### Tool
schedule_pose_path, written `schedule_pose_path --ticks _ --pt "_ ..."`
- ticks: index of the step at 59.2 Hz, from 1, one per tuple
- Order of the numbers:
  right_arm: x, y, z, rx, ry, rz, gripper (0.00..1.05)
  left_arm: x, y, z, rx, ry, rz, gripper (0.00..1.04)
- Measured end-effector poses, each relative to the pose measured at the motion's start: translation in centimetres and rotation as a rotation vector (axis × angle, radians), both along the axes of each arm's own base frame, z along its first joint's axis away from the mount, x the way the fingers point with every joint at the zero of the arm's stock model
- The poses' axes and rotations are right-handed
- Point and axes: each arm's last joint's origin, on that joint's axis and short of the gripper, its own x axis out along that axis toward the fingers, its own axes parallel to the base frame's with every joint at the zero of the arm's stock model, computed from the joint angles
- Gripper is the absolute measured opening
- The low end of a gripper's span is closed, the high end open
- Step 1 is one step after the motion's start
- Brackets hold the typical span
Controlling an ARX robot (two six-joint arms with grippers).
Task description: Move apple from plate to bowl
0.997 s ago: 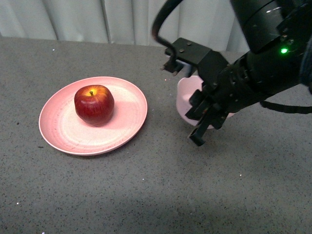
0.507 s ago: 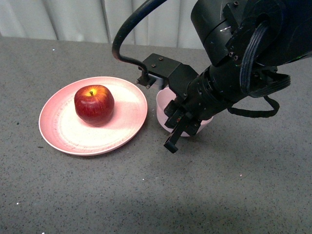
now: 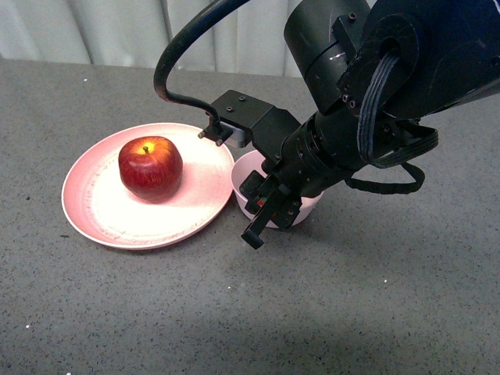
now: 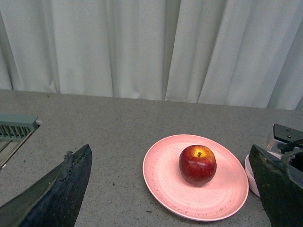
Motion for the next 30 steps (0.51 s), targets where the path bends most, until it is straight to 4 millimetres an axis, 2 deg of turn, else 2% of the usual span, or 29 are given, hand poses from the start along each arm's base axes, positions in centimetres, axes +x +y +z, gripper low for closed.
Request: schedule_pose_path --ticks 3,8,14,21,24,30 --pt "-0.1 -0.2 0.0 0.006 -0.004 -0.007 0.38 0.0 0.0 0.0 0.000 0.000 0.000 0.98" --pt "-0.3 -1.1 0.4 0.051 -0.027 -0.050 0.55 0.0 0.0 0.0 0.000 0.000 0.000 0.98" --pt "-0.2 -2.8 2.2 0.120 -0.113 -0.187 0.74 0.0 0.0 0.0 0.000 0.000 0.000 0.98" --pt "-0.8 -5.3 4.1 0.179 -0.184 -0.331 0.92 0.0 0.0 0.0 0.000 0.000 0.000 0.98" --pt "-1.2 -6.4 4.6 0.200 -0.206 -0.386 0.97 0.0 0.0 0.0 0.000 0.000 0.000 0.98" --pt "-2.5 -8.9 5.2 0.240 -0.226 -0.524 0.95 0.0 0.0 0.0 0.000 0.000 0.000 0.98"
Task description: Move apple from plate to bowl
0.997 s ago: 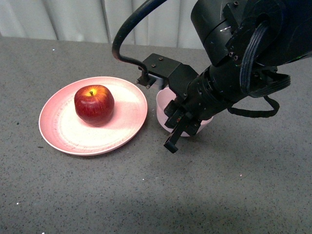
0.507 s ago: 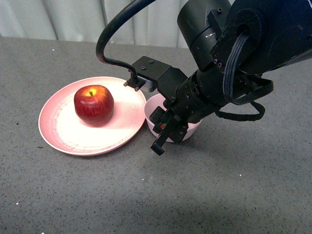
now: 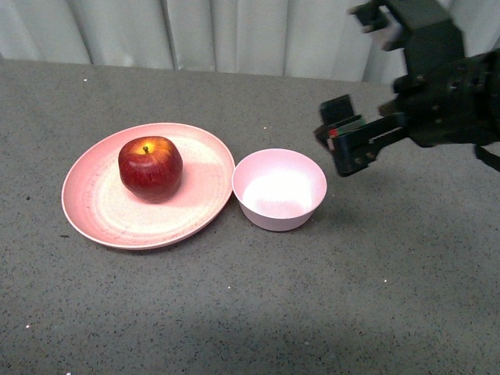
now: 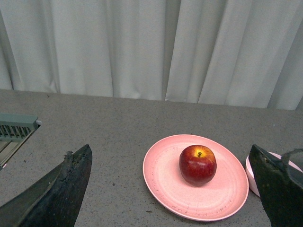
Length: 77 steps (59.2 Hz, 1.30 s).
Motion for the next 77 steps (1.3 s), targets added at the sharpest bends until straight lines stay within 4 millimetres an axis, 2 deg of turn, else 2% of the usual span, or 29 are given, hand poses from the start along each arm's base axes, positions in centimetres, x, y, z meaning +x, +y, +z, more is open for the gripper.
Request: schedule_pose_path --ticks 11,13,17,20,23,28,38,42,47,59,77 --pt "-2.9 -4.1 0.6 0.123 -0.025 -0.228 0.94 0.0 0.0 0.0 0.000 0.000 0.000 0.98" --pt "-3.8 -5.0 0.4 0.100 -0.191 -0.348 0.87 0.0 0.0 0.0 0.000 0.000 0.001 0.98" --pt "-5.5 -6.1 0.1 0.098 -0.369 -0.482 0.76 0.0 0.0 0.0 0.000 -0.002 -0.001 0.98" --pt "-6.6 -6.7 0.2 0.118 -0.443 -0.513 0.70 0.0 0.0 0.0 0.000 -0.001 0.000 0.98" --pt "-7.9 -7.4 1.1 0.160 -0.549 -0.530 0.59 0.0 0.0 0.0 0.000 0.000 0.002 0.98" --pt "-9.2 -8.0 2.3 0.188 -0.606 -0.526 0.45 0.0 0.0 0.0 0.000 0.000 0.000 0.98" --pt "-11.7 -8.9 2.4 0.182 -0.593 -0.524 0.18 0.0 0.0 0.0 0.000 0.000 0.001 0.98" --pt "-12.9 -9.4 2.8 0.174 -0.575 -0.525 0.00 0.0 0.0 0.0 0.000 0.000 0.000 0.98" --pt "-14.3 -9.8 3.7 0.180 -0.598 -0.525 0.01 0.0 0.0 0.0 0.000 0.000 0.000 0.98" --pt "-16.3 -11.0 3.7 0.181 -0.596 -0.525 0.01 0.0 0.0 0.0 0.000 0.000 0.000 0.98" --pt "-18.3 -11.1 3.7 0.181 -0.598 -0.526 0.01 0.0 0.0 0.0 0.000 0.000 0.000 0.98"
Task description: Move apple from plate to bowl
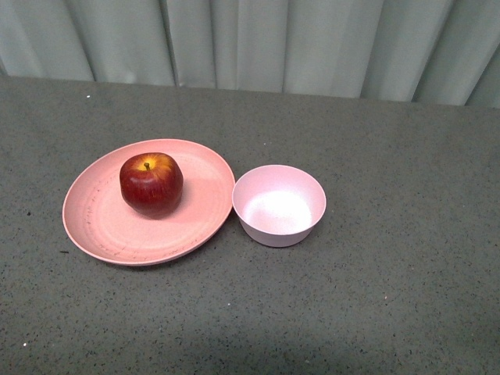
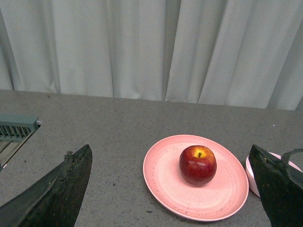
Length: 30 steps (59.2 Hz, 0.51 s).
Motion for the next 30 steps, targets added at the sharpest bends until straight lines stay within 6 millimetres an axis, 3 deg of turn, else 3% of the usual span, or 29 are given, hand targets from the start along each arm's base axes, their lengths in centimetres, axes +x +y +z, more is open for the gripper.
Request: schedule_pose_path --ticks 30 --pt "-2.3 0.0 0.5 0.000 -0.019 0.001 0.01 0.0 0.0 0.0 0.000 0.000 0.000 0.98"
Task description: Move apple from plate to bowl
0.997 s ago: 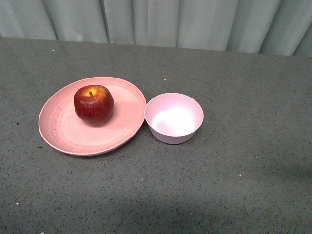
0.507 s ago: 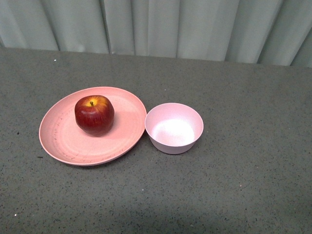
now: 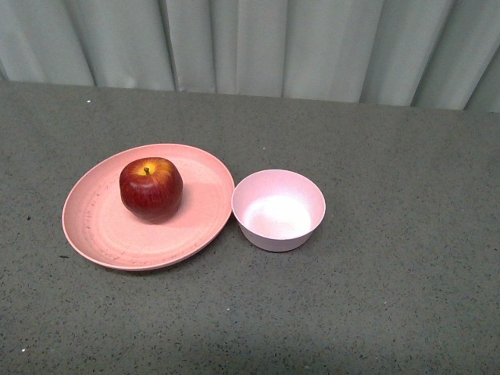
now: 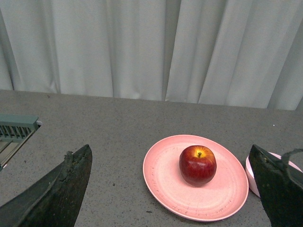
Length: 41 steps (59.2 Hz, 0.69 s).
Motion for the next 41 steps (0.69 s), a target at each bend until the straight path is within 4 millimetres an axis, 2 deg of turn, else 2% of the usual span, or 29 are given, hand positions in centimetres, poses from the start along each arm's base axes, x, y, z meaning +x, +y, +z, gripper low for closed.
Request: schedule_pose_path --ticks 41 --pt "-1.8 0.0 0.1 0.000 -0.007 0.000 0.01 0.0 0.0 0.0 0.000 0.000 0.000 0.98"
